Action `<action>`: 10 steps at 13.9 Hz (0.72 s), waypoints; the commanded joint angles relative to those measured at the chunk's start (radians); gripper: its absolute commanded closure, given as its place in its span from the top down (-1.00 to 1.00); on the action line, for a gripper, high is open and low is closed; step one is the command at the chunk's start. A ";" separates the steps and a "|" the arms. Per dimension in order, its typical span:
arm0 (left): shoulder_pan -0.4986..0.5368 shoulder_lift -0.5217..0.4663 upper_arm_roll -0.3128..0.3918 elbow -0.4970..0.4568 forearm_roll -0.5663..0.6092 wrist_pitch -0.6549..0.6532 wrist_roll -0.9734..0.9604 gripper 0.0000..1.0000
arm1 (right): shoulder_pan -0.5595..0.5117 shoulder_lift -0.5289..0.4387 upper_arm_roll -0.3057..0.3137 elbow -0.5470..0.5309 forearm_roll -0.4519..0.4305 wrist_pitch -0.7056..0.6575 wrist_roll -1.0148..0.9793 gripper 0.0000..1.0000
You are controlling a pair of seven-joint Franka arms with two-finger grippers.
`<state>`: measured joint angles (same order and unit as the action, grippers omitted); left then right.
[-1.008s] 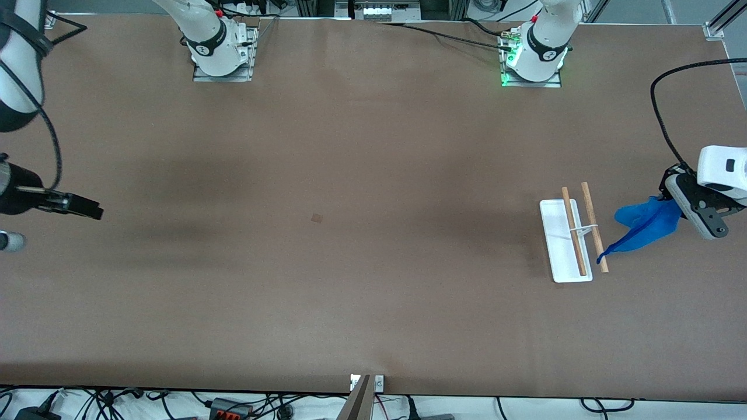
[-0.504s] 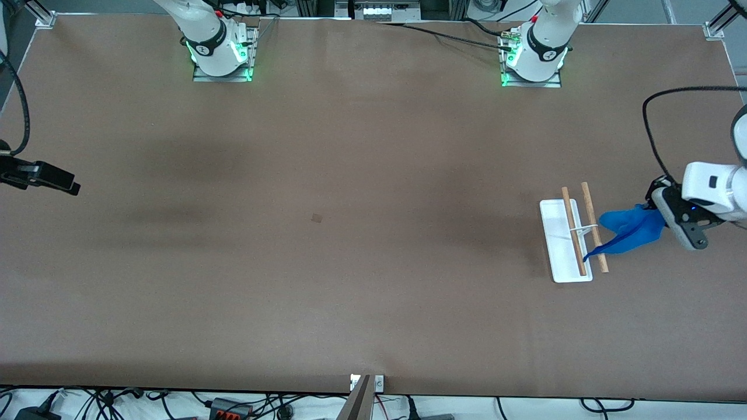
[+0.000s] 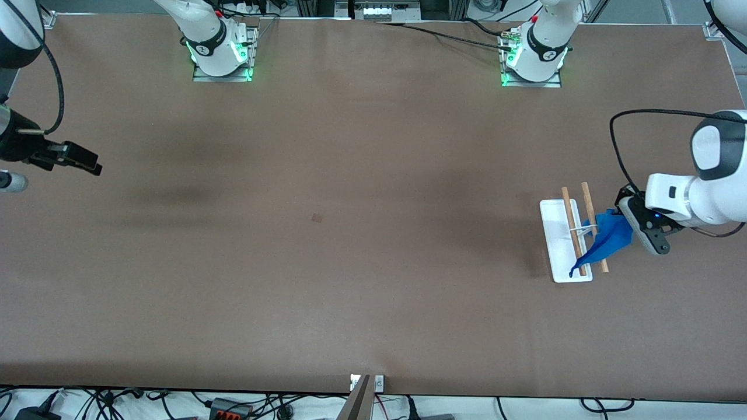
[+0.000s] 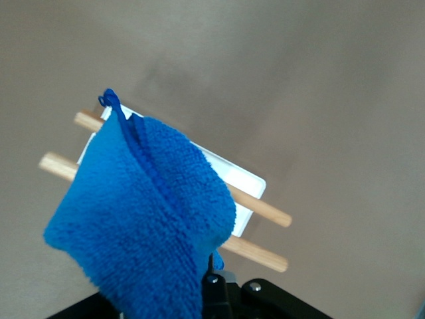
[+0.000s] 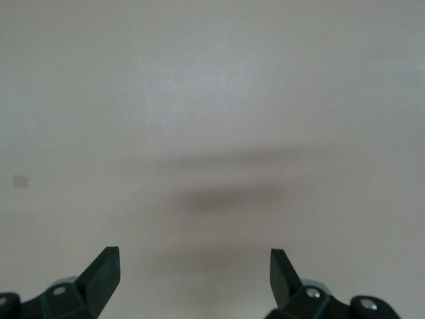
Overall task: Pass towel and hang on rack
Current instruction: 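Lower the towel onto the dowels and open the left gripper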
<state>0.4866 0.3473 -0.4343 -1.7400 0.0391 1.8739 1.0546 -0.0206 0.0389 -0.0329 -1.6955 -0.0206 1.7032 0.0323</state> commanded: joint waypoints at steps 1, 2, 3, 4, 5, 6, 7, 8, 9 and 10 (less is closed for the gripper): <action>0.018 -0.093 -0.012 -0.114 -0.039 0.037 -0.001 -1.00 | -0.004 -0.068 0.007 -0.075 -0.016 0.030 -0.059 1.00; 0.020 -0.100 -0.012 -0.143 -0.047 0.075 0.005 -0.99 | -0.002 -0.070 0.008 -0.067 -0.016 0.021 -0.072 1.00; 0.024 -0.117 -0.012 -0.182 -0.048 0.109 0.005 -1.00 | -0.002 -0.067 0.008 -0.056 -0.015 0.018 -0.071 1.00; 0.024 -0.140 -0.014 -0.222 -0.053 0.141 0.007 -1.00 | -0.004 -0.062 0.008 -0.041 -0.013 0.016 -0.069 1.00; 0.026 -0.163 -0.014 -0.251 -0.056 0.155 0.007 -0.99 | -0.005 -0.065 0.007 -0.039 -0.009 0.015 -0.066 1.00; 0.026 -0.171 -0.014 -0.259 -0.056 0.156 0.008 -0.99 | -0.007 -0.065 0.004 -0.038 -0.004 0.007 -0.066 1.00; 0.035 -0.179 -0.014 -0.271 -0.058 0.157 0.008 -0.99 | -0.007 -0.067 0.002 -0.038 -0.004 0.004 -0.064 1.00; 0.049 -0.198 -0.014 -0.307 -0.061 0.180 0.010 -0.99 | -0.005 -0.067 0.002 -0.038 -0.004 -0.003 -0.064 1.00; 0.046 -0.230 -0.015 -0.361 -0.064 0.239 0.010 -1.00 | -0.005 -0.068 0.004 -0.038 -0.007 -0.008 -0.068 1.00; 0.043 -0.243 -0.018 -0.398 -0.065 0.299 0.010 -0.99 | -0.005 -0.068 0.004 -0.038 -0.013 -0.013 -0.077 1.00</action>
<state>0.5135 0.1876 -0.4385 -2.0229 -0.0016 2.0769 1.0500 -0.0217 -0.0132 -0.0322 -1.7314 -0.0229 1.7084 -0.0188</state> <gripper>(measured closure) 0.952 0.000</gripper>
